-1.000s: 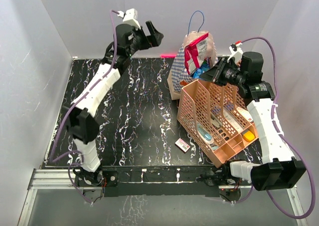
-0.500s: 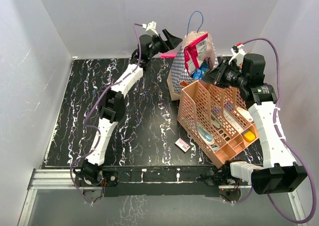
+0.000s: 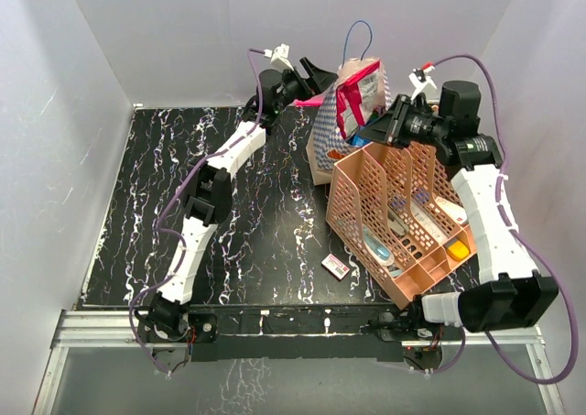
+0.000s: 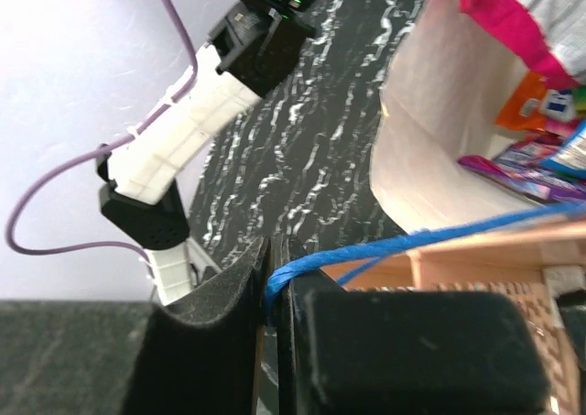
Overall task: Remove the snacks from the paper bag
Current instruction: Move the paper bag to the center of the board.
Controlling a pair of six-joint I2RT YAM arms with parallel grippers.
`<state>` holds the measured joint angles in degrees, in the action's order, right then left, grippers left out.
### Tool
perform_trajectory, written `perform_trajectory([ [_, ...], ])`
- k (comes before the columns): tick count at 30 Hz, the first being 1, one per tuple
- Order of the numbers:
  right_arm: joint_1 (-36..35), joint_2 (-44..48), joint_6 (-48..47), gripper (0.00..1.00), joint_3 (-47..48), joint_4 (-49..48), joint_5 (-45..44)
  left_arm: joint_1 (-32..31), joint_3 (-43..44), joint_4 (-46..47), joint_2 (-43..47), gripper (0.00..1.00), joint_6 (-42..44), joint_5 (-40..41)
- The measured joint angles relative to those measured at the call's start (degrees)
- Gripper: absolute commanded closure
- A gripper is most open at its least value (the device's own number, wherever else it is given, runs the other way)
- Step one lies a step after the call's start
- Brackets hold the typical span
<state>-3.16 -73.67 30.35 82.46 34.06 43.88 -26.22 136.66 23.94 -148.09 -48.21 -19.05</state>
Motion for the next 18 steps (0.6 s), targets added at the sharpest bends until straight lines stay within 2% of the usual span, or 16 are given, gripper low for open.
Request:
perform_trajectory([
  [5,-5.2,-6.7,6.2,0.89,6.0,-3.9,0.4,0.4,-7.3,0.9,5.1,0.05,0.1,0.0],
  [9,-11.6,-12.7,12.9,0.89,9.7,-10.9,-0.5,2.2,-13.8,-6.0,14.1,0.03,4.9,0.7],
  [13,-20.6,-20.4,16.3,0.89,16.3,-14.9,-3.6,5.9,-20.0,-14.1,27.7,0.02,10.2,3.9],
  [18,-32.3,-25.9,17.9,0.85,18.4,-19.0,-9.7,10.4,-28.4,-22.4,48.3,0.02,16.5,12.6],
])
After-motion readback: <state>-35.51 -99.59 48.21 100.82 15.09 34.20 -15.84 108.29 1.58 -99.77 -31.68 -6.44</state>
